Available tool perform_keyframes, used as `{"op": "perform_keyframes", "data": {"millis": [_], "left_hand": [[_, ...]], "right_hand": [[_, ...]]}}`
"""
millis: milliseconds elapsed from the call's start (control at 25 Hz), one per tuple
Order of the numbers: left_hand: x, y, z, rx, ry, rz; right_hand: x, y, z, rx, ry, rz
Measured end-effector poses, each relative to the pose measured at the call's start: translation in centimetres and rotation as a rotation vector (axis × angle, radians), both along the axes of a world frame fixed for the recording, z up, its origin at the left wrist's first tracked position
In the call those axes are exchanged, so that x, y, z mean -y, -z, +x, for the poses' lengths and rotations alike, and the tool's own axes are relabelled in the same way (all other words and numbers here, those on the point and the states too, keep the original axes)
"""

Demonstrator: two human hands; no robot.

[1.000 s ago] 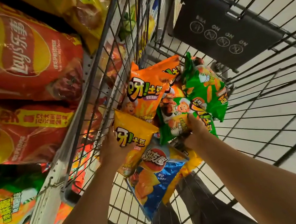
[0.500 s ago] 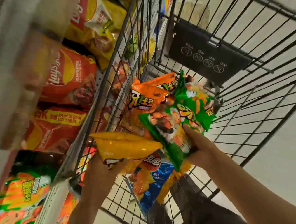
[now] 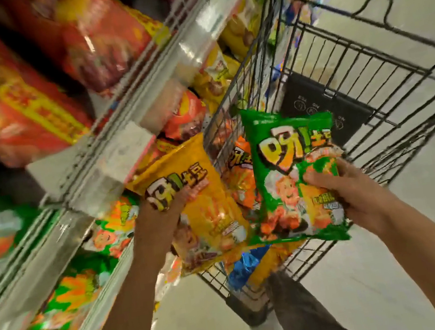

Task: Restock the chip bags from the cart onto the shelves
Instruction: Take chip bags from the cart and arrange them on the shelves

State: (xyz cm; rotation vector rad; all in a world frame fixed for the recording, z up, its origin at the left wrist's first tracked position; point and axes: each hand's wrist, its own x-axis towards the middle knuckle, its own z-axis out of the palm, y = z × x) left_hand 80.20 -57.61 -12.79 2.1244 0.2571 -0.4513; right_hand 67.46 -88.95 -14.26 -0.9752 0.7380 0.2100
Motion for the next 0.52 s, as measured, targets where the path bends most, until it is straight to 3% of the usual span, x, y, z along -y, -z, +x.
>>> {"op": "perform_keyframes", "data": {"millis": [240, 520], "left_hand": [[-6.0, -6.4, -11.5, 0.181, -0.024, -0.139], [-19.0, -13.8, -27.2, 0.379, -0.204, -0.117]], "right_hand": [[-7.6, -6.3, -8.5, 0.238, -0.197, -0.198], [-19.1, -14.0, -16.7, 0.457, -0.425, -0.248]]}}
